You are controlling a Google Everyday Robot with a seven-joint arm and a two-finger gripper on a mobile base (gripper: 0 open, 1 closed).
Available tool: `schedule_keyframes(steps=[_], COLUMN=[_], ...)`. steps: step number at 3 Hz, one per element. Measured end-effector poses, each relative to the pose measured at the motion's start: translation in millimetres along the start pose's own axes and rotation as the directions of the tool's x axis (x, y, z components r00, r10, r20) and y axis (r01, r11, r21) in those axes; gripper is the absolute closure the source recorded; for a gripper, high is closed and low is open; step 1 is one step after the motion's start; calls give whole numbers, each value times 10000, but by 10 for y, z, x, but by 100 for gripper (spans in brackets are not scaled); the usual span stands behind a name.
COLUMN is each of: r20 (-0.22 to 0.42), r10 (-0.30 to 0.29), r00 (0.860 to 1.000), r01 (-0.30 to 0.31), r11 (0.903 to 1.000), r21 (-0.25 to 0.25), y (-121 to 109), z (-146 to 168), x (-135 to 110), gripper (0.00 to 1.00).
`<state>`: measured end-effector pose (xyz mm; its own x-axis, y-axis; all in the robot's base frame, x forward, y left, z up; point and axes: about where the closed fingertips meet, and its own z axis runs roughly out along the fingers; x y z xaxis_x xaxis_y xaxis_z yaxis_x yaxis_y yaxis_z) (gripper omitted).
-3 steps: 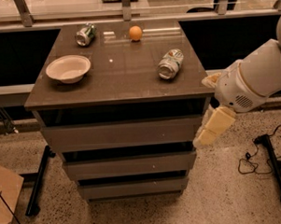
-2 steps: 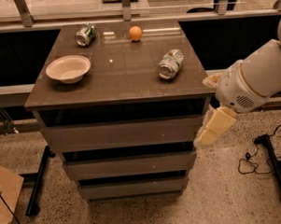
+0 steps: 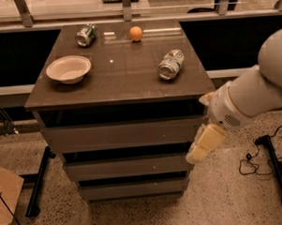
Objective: Open top drawer
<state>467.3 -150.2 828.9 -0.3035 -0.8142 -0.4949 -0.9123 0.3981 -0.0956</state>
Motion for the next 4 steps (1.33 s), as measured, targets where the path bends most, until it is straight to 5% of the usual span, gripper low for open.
schedule_keyframes(steps=[2,4], r20=[602,995], r10=[330,430], r00=[9976,9941], r01=[-315,-355], r11=[9992,9965], r21=[-256,-756], y=[-54,-356], z=[601,1190], x=[97,83], gripper=[0,0])
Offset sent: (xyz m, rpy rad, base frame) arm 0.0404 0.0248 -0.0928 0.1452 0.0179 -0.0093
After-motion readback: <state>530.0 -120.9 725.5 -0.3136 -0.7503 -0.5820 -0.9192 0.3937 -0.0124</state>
